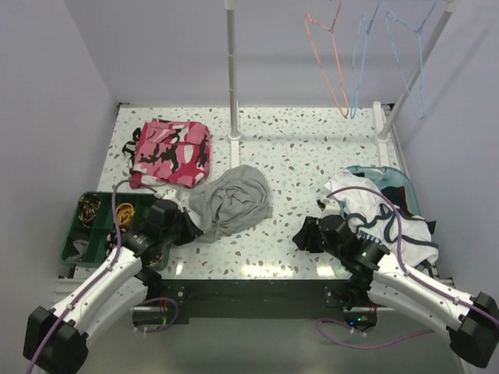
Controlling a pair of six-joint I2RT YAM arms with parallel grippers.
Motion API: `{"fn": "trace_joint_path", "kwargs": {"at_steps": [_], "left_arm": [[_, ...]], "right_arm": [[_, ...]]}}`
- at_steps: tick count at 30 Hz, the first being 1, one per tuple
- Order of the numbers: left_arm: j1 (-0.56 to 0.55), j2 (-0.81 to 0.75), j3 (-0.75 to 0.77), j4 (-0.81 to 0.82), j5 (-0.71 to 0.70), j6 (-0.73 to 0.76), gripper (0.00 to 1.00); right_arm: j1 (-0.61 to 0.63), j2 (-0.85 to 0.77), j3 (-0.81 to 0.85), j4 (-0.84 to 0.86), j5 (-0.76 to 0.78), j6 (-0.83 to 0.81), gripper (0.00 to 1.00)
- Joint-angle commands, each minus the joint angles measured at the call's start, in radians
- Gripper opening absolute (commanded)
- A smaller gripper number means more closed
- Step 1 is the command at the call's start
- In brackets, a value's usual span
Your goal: Place the tank top on the hanger
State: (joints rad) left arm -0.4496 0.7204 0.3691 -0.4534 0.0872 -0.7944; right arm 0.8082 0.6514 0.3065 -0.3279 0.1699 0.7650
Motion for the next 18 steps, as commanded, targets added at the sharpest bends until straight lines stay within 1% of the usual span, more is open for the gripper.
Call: {"fn": "trace_joint_path", "kwargs": {"at_steps": [1,2,3,4,5,6,7,9,10,11,12,13,16,18], "left_arm": [[-0.006,-0.038,0.100,0.038,0.003,-0.008,0.00],[-0.008,-0.033,0.138,0.016,0.006,0.003,0.01],[-0.008,-0.029,0.152,0.018,0.017,0.029,0.09],[-0.008,-0.029,0.168,0.010,0.023,0.034,0.28],[-0.008,-0.032,0.195,-0.007,0.023,0.040,0.34],[-0.008,-0.035,0.211,-0.016,0.019,0.052,0.37],[-0.008,-0.038,0.229,-0.031,0.011,0.058,0.47],[-0.008,-0.048,0.283,-0.070,-0.026,0.086,0.55],[-0.008,-0.050,0.304,-0.088,-0.049,0.092,0.57],[-0.008,-0.052,0.342,-0.118,-0.082,0.099,0.58],[-0.008,-0.050,0.358,-0.129,-0.084,0.116,0.59],[-0.008,-0.046,0.370,-0.139,-0.121,0.122,0.60],[-0.008,-0.013,0.395,-0.136,-0.144,0.149,0.57],[-0.008,0.025,0.399,-0.120,-0.139,0.164,0.51]], "right_arm": [[0.005,-0.032,0.107,-0.065,0.028,0.034,0.60],[0.005,-0.007,0.127,-0.083,0.037,0.028,0.62],[0.005,0.007,0.143,-0.097,0.046,0.023,0.62],[0.005,0.023,0.175,-0.097,0.048,0.011,0.62],[0.005,0.039,0.190,-0.096,0.054,0.004,0.62],[0.005,0.072,0.227,-0.091,0.074,-0.001,0.62],[0.006,0.086,0.249,-0.088,0.082,-0.018,0.62],[0.005,0.122,0.296,-0.086,0.097,-0.039,0.62],[0.003,0.129,0.345,-0.086,0.111,-0.059,0.62],[0.005,0.136,0.370,-0.086,0.117,-0.072,0.62],[0.005,0.143,0.428,-0.106,0.129,-0.082,0.62],[0.005,0.163,0.457,-0.117,0.150,-0.105,0.62],[0.005,0.198,0.552,-0.148,0.161,-0.145,0.60],[0.005,0.217,0.600,-0.148,0.145,-0.158,0.59]]}}
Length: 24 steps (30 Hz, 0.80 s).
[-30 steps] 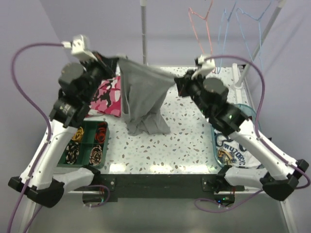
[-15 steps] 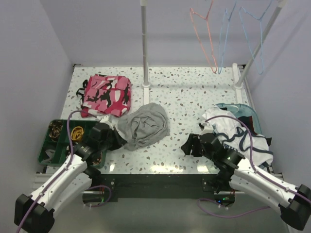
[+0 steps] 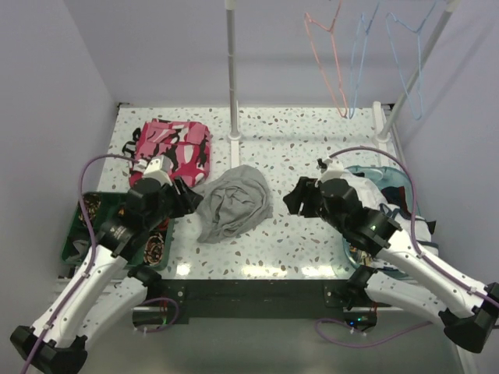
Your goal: Place the tank top on the hanger
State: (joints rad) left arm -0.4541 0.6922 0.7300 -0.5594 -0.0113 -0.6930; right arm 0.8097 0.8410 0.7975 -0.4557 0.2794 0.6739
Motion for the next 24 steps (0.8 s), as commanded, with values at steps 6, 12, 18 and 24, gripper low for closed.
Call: {"fn": "trace_joint_path", "kwargs": {"at_steps": [6,12,18,24], "left_arm": [[-0.005,0.131,0.019,0.019,-0.050,0.076,0.41],[-0.021,0.156,-0.001,0.046,-0.049,0.076,0.43],[-0.026,0.147,0.026,0.062,-0.042,0.084,0.45],[-0.026,0.129,0.078,0.033,-0.056,0.107,0.48]], "right_arm": [[0.003,0.108,0.233,-0.090,0.078,-0.100,0.50],[0.005,0.191,0.461,-0.159,0.272,-0.241,0.50],[-0.143,0.453,0.990,-0.174,0.298,-0.501,0.52],[-0.297,0.682,1.409,-0.241,0.109,-0.520,0.54]]}}
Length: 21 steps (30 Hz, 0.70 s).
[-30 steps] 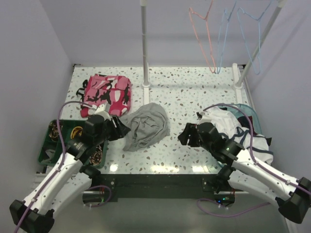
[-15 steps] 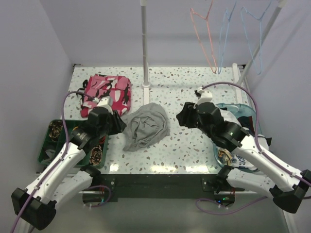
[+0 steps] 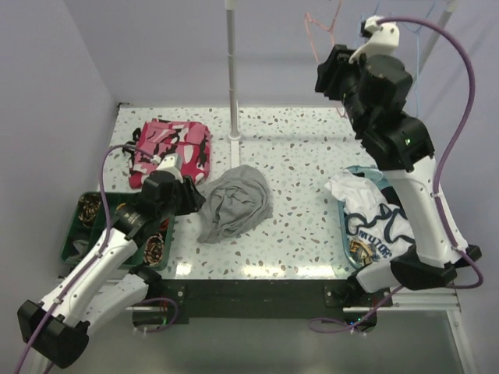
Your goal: Place the tank top on the hanger
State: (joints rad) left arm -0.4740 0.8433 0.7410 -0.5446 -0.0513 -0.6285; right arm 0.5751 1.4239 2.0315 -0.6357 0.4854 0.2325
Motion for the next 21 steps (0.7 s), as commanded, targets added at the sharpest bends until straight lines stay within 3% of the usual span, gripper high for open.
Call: {"fn": "trace_joint_path", "kwargs": {"at_steps": [1,5,9,13,21], "left_arm": [[-0.006,-0.024,0.077,0.017,-0.015,0.046,0.49],[-0.006,-0.035,0.096,0.006,-0.005,0.062,0.50],[-0.006,-0.046,0.118,-0.006,-0.005,0.076,0.50],[-0.008,-0.056,0.130,-0.018,-0.012,0.085,0.51],[-0.006,-0.064,0.129,-0.031,-0.016,0.099,0.51]], "right_arm": [[-0.078,0.131,0.197,-0.047,-0.126,-0.076,0.54],[-0.153,0.234,0.343,-0.036,-0.224,-0.082,0.58],[-0.266,0.305,0.377,-0.027,-0.373,-0.036,0.59],[-0.296,0.323,0.325,0.051,-0.380,-0.056,0.62],[-0.324,0.427,0.383,0.058,-0.418,-0.071,0.64]]}}
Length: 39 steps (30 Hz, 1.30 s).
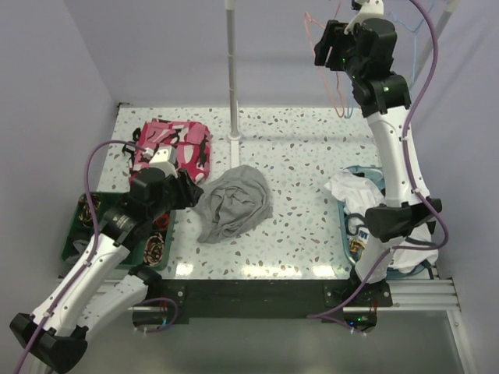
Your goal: Place the tank top on the hanger
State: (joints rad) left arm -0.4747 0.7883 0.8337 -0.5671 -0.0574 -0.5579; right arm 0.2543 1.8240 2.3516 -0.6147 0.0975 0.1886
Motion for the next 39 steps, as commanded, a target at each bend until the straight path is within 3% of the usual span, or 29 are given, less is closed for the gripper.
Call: {"fn": "trace_joint_path", "kwargs": {"at_steps": [1,16,25,32,39], "left_arm": [[-0.005,-0.011,0.036,-0.010,-0.012,0.029,0.51],[-0.005,-0.024,0.041,-0.037,-0.032,0.030,0.51],[-0.005,-0.032,0.022,-0.034,-0.033,0.024,0.51],[-0.005,-0.044,0.022,-0.039,-0.028,0.023,0.51],[-0.005,-0.046,0.027,-0.036,-0.021,0.023,0.51]], "right_arm": [[-0.003,0.038,0.075,0.029,0.017,-0.035,0.63],[-0.020,0.098,0.066,0.044,0.073,-0.104,0.43],[-0.018,-0.014,0.002,0.092,-0.088,-0.061,0.47],[-0.018,-0.160,-0.104,0.164,-0.078,-0.057,0.49],[-0.021,-0.086,-0.009,0.083,-0.030,-0.139,0.58]]}}
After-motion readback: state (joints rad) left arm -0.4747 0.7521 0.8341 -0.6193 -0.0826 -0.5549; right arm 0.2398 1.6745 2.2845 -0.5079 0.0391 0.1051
